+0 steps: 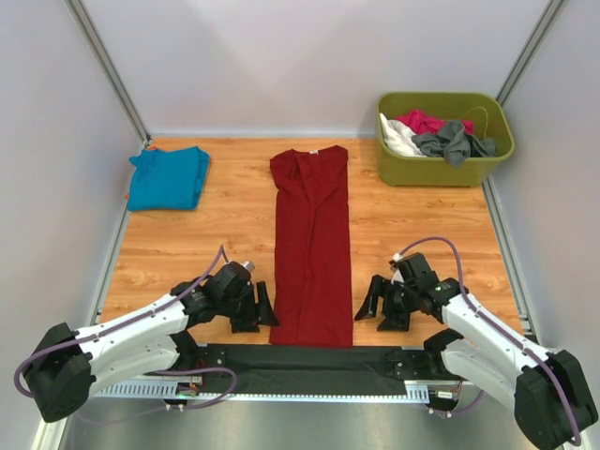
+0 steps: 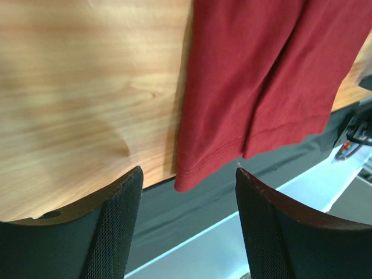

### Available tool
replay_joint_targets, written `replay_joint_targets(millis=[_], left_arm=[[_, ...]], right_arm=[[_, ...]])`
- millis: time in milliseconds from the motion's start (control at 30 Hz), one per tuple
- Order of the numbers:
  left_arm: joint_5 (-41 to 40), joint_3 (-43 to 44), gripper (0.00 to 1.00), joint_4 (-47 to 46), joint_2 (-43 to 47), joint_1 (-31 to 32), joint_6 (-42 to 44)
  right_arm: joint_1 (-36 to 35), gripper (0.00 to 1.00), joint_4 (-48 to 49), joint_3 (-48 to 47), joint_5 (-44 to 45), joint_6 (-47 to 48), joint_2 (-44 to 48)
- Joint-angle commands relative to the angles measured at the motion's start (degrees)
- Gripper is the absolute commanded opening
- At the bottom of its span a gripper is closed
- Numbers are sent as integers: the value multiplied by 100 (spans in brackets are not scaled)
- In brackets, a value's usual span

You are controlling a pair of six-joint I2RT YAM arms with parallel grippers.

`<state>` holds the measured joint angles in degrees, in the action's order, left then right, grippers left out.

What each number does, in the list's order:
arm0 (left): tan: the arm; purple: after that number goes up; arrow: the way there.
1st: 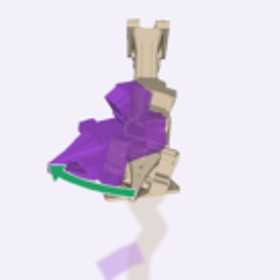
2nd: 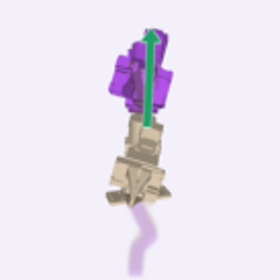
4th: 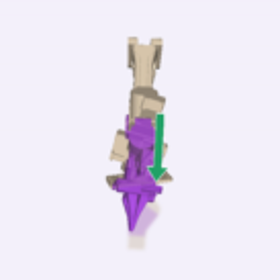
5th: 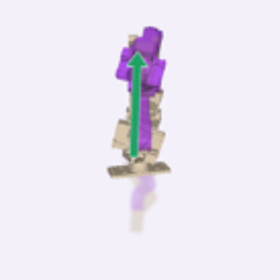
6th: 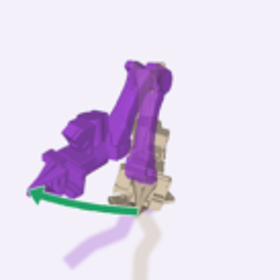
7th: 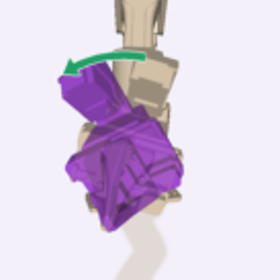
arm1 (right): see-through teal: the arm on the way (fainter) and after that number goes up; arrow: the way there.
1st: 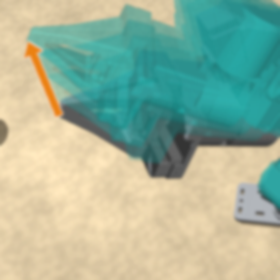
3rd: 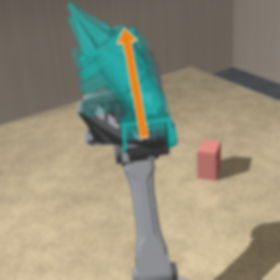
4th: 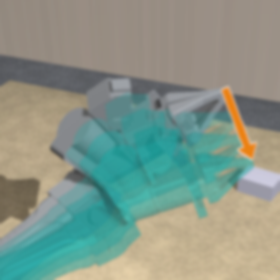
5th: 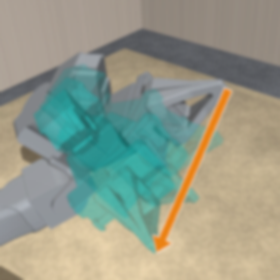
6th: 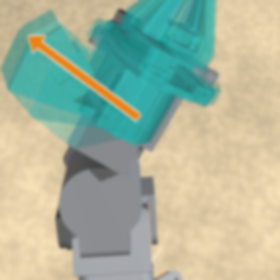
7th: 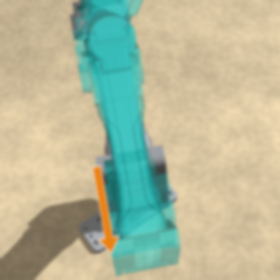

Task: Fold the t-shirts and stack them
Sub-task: Fold the tshirt

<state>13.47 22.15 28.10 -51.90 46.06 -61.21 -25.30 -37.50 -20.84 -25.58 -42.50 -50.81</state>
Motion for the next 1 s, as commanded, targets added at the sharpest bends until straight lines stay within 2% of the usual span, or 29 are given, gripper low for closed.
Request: replay_joint_targets(millis=[0, 367, 533, 633, 767, 967], left_arm=[[-143, -246, 71, -374, 83, 288, -707], [-608, -343, 66, -559, -162, 991, -1340], [-1021, -369, 60, -393, -181, 1221, -1718], [-1136, -439, 53, -340, -93, 1247, -1824], [-1251, -457, 49, -270, -66, 1265, -1868], [-1207, -457, 44, -357, -285, 1309, -1815]], right_arm=[[-300, 77, 163, 71, -96, -285, -52], [-1249, 66, 638, 440, 159, -1093, -228], [-1556, 59, 989, 651, 229, -1550, -122], [-1680, 55, 1183, 704, 273, -1665, -271], [-1750, 47, 1254, 730, 273, -1682, -447], [-1777, 42, 1385, 740, 291, -1709, -588]])
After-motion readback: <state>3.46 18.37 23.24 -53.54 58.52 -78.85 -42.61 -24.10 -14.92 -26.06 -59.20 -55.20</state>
